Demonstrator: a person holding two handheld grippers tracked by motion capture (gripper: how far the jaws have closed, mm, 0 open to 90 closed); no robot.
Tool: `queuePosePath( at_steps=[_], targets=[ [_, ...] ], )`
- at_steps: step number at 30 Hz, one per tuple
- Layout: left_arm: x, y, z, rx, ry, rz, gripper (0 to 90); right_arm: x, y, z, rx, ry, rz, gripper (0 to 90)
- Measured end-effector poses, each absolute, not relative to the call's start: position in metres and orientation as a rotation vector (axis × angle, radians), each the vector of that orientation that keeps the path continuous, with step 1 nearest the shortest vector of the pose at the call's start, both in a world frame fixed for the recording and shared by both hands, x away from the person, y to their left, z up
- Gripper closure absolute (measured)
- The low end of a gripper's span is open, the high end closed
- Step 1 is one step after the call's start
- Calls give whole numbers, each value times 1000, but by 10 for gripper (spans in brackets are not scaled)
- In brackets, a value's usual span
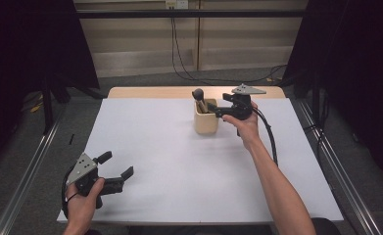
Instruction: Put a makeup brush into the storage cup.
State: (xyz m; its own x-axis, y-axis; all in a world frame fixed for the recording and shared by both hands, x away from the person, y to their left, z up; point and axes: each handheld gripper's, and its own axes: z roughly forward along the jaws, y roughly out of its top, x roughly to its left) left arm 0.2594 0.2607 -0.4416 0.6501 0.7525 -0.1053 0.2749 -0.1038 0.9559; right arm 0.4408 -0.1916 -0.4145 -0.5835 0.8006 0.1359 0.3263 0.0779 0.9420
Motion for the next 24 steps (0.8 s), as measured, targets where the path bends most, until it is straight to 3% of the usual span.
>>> queuePosePath(
  at_steps=[4, 24],
  targets=[
    [260, 261, -442, 1672, 853, 498, 26, 438, -196, -413, 1105, 1933, 1548, 5],
    [259, 261, -440, 1673, 832, 503, 26, 410, -212, -413, 1112, 1892, 1503, 9]
  ],
)
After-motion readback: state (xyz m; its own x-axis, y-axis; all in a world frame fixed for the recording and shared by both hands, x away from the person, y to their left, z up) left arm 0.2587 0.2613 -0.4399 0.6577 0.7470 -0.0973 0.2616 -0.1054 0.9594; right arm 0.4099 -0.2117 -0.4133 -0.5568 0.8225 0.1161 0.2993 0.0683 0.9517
